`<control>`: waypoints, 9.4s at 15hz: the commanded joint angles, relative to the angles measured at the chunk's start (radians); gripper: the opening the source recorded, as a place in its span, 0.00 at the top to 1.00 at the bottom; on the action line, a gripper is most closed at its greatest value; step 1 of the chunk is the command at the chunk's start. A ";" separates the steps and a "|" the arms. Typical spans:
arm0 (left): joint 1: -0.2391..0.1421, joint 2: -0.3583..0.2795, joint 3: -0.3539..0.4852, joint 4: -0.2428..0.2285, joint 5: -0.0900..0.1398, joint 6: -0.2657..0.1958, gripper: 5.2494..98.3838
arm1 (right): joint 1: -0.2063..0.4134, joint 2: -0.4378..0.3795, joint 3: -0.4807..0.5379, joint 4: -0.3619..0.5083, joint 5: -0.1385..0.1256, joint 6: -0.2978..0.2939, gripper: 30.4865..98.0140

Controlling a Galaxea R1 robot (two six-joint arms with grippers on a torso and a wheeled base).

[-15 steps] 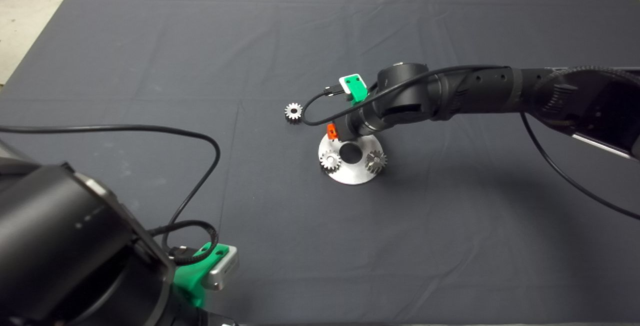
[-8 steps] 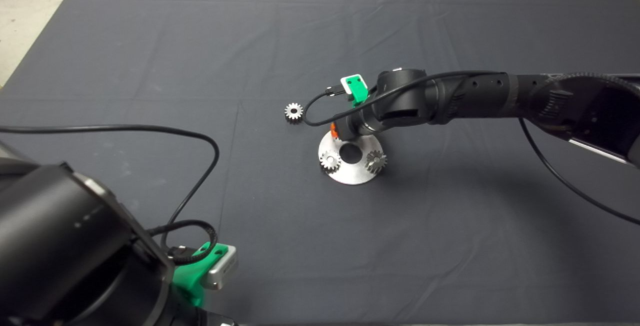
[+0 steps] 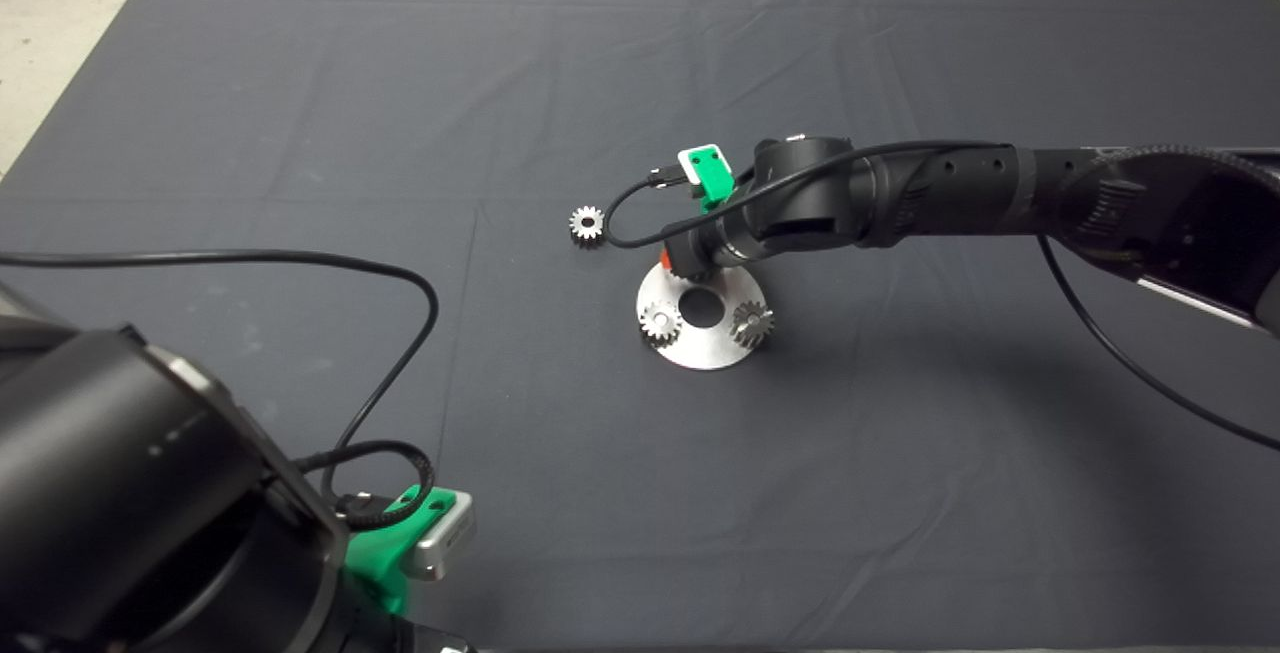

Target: Remove an incorrectly installed larger gear and replace it with the correct smaller gear

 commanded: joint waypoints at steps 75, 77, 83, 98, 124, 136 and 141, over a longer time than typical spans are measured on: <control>-0.021 0.108 -0.385 0.001 0.023 0.404 0.00 | 0.127 -0.432 0.498 0.141 -0.171 0.124 0.45; -0.042 0.153 -0.468 0.047 0.021 0.493 0.00 | 0.187 -0.470 0.548 0.183 -0.171 0.122 0.44; -0.044 0.243 -0.628 0.225 -0.002 0.546 0.00 | 0.313 -0.519 0.622 0.343 -0.171 0.112 0.38; -0.033 0.311 -0.895 0.424 0.004 0.590 0.00 | 0.431 -0.593 0.755 0.690 -0.177 0.095 0.30; 0.078 0.322 -1.085 0.718 -0.181 0.563 0.00 | 0.450 -0.616 0.723 0.743 -0.177 0.066 0.30; 0.075 0.343 -1.133 0.718 -0.178 0.573 0.14 | 0.450 -0.616 0.723 0.742 -0.177 0.062 0.30; 0.071 0.360 -1.132 0.718 -0.177 0.575 0.23 | 0.450 -0.643 0.723 0.742 -0.177 0.056 0.30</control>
